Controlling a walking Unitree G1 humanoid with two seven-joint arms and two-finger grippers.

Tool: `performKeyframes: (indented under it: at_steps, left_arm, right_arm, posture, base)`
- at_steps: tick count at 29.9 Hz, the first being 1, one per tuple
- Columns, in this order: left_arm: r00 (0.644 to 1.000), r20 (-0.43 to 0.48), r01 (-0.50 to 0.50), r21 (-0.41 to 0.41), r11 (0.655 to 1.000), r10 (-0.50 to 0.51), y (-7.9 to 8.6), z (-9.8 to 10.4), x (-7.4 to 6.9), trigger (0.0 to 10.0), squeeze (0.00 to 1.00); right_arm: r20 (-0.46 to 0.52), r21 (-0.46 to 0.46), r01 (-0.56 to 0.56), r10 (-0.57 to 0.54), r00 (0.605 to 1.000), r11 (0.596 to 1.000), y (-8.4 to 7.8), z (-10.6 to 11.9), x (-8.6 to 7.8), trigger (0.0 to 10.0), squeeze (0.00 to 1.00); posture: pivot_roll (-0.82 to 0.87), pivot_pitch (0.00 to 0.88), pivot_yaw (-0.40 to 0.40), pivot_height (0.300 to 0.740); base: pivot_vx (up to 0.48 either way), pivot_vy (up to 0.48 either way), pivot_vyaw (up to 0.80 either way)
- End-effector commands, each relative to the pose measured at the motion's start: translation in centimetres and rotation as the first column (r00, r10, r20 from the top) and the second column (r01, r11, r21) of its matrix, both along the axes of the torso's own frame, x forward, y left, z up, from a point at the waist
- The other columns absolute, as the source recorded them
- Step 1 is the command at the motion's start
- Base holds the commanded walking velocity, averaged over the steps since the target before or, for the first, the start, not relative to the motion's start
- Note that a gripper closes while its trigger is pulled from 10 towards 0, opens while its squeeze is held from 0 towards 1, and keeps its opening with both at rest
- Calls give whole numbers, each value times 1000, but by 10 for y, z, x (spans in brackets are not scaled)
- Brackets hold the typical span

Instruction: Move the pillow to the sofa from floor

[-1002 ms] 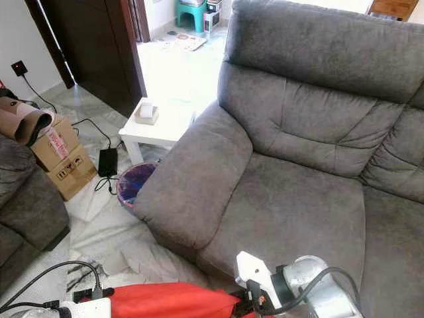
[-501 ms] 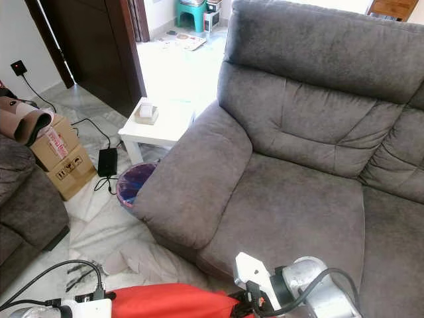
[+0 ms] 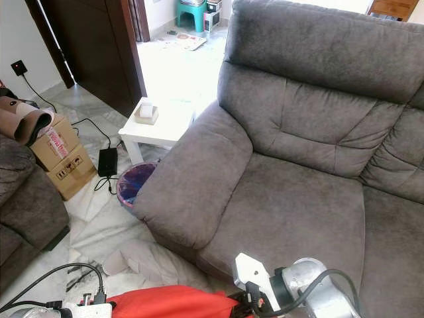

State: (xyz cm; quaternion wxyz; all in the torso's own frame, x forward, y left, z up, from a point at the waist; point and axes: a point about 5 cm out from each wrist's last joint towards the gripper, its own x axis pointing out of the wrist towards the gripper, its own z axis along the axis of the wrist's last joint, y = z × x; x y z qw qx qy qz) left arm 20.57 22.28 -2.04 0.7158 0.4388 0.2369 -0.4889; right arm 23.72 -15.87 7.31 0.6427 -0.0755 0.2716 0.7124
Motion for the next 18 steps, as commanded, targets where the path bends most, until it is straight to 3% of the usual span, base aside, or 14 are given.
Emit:
performKeyframes:
  at_steps: [1,11,18]
  left_arm:
    - [999,-36,-5,12,1000,6,5,-5,-7,0,0]
    - [999,-35,3,10,1000,-2,3,-3,-4,0,0]
    - [999,33,-17,-11,1000,18,-2,0,2,0,0]
  right_arm:
    - [29,82,-19,16,999,996,7,10,1,10000,0]
    - [22,86,-16,14,1000,996,9,8,0,10000,0]
    - [30,84,3,-6,1000,996,10,6,1,10000,0]
  posture:
    - [112,153,-26,740]
    - [113,154,-25,740]
    - [115,153,-21,740]
  base:
    - [0,0,0]
    - [0,0,0]
    - [0,0,0]
